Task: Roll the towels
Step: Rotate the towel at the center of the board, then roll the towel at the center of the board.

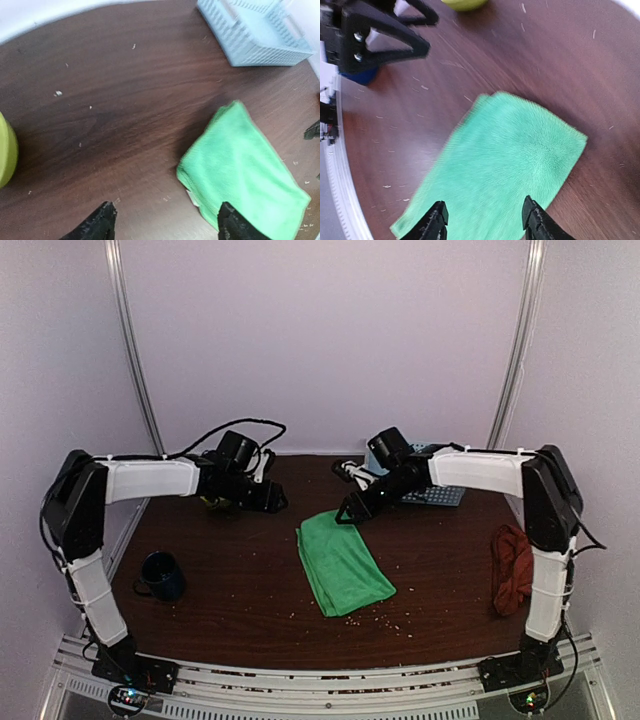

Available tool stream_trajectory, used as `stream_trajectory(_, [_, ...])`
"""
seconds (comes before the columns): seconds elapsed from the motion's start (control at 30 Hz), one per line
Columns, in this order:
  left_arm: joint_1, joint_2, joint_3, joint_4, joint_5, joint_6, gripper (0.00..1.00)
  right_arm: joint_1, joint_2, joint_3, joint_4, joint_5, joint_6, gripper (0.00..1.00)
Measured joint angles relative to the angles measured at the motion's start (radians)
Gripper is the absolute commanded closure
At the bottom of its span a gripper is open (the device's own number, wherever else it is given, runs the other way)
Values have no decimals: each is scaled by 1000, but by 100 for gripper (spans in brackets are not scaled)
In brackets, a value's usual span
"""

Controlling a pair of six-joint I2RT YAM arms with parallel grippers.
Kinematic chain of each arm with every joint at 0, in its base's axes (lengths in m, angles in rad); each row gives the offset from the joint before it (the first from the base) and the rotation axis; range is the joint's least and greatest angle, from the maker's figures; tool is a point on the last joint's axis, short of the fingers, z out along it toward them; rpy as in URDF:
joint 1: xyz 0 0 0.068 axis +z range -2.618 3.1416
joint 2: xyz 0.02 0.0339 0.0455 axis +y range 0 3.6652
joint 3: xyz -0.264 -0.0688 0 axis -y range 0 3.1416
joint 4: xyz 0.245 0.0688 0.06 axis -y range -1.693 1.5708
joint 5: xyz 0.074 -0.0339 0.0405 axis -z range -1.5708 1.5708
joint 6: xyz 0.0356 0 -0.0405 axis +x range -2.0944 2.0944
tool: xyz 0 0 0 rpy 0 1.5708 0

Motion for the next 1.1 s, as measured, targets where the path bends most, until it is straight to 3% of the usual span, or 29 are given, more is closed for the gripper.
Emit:
stream_trajectory(0.1, [-57,-171,-72,3,-60,101,23,-21,-183,-90,32,-35,-24,44])
stream_trajectory(0.17, [-130,-256,-99,8,-84,171,30,-45,-323,-172,67,-63,-50,43])
stream_trajectory(0.3, [-312,-312,-104,-6,-80,290,39,-125,-458,-289,98,-78,-93,42])
stream_trajectory(0.67, [-538,-20,56,-152,-72,386,46,-284,-533,-460,108,-109,-123,41])
stream_trajectory(0.87, [-565,95,111,-176,-103,386,45,-315,-538,-451,100,-149,-142,41])
stream_trajectory(1.1, [-566,114,119,-193,-175,368,44,-317,-517,-422,93,-184,-153,41])
